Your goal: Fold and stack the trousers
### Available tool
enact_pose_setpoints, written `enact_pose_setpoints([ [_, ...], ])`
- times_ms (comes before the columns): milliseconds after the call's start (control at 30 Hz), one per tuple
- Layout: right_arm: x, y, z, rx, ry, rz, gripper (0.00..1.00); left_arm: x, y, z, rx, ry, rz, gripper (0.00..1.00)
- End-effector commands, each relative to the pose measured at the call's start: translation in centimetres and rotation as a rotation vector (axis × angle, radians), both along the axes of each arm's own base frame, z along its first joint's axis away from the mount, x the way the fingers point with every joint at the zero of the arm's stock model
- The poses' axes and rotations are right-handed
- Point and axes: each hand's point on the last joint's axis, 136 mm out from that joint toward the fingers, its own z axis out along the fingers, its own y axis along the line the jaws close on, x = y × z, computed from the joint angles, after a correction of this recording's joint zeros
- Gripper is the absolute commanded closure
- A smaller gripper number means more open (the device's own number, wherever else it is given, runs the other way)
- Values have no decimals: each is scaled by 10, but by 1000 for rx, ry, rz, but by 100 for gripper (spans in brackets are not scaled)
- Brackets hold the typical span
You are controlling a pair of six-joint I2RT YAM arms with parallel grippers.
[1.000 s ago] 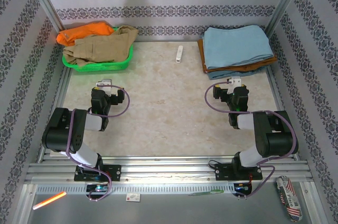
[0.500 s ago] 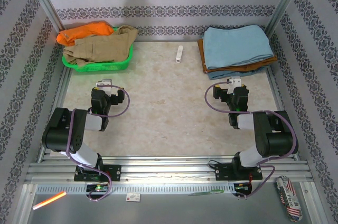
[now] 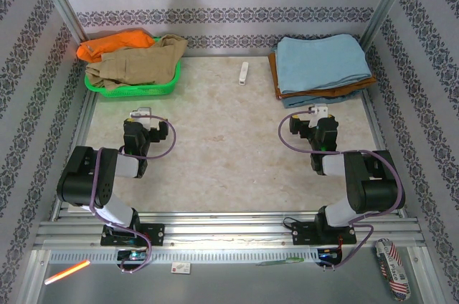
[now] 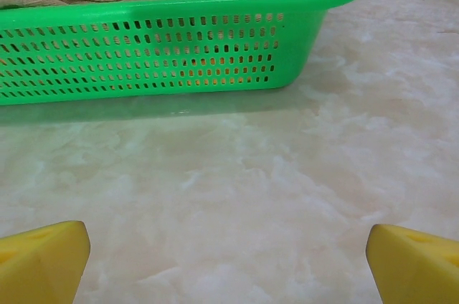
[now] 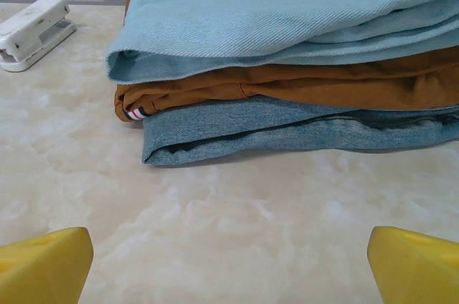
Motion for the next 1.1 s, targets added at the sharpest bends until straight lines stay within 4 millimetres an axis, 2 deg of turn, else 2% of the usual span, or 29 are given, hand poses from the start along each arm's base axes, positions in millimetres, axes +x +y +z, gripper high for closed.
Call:
enact_pose_setpoints([
  [0, 5, -5, 12, 15, -30, -34, 2, -2, 23, 8, -4, -9, 132, 1],
  [100, 8, -8, 33, -21, -5, -85, 2, -3, 13, 40, 52, -1, 99, 1],
  [167, 7, 5, 68, -63, -4, -73, 2, -4, 10, 80, 68, 3, 101, 1],
  [233, 1, 23, 108, -69, -28, -66, 2, -11, 11, 129, 54, -54, 112, 1],
  [300, -12, 26, 143, 18, -27, -159, 2, -27, 20, 174, -6, -105, 184, 1],
  [367, -28, 19, 148, 123, 29, -218, 2, -55, 45, 210, -147, -148, 375, 1],
  [400, -31, 18, 142, 177, 40, -209, 2, -72, 57, 216, -226, -151, 482, 1],
  [467, -35, 8, 121, 462, 43, -233, 2, -105, 67, 219, -375, -140, 593, 1],
  [533, -33, 19, 113, 695, 43, -123, 5, -116, 58, 233, -359, -184, 488, 1],
  [633, -32, 37, 99, 647, 159, -52, 20, -139, 63, 251, -451, -405, 471, 1],
  [700, -34, 43, 85, 635, 220, -48, 25, -142, 62, 262, -455, -427, 448, 1],
  [767, -37, 58, 70, 669, 265, -13, 28, -130, 61, 263, -403, -332, 461, 0],
  [867, -37, 79, 49, 610, 307, 26, 29, -98, 70, 256, -294, -133, 525, 2],
  [967, -36, 96, 42, 587, 356, 85, 31, -60, 83, 236, -282, 68, 567, 1],
  [1067, -35, 98, 37, 573, 353, 87, 27, -27, 106, 204, -375, 233, 632, 1],
])
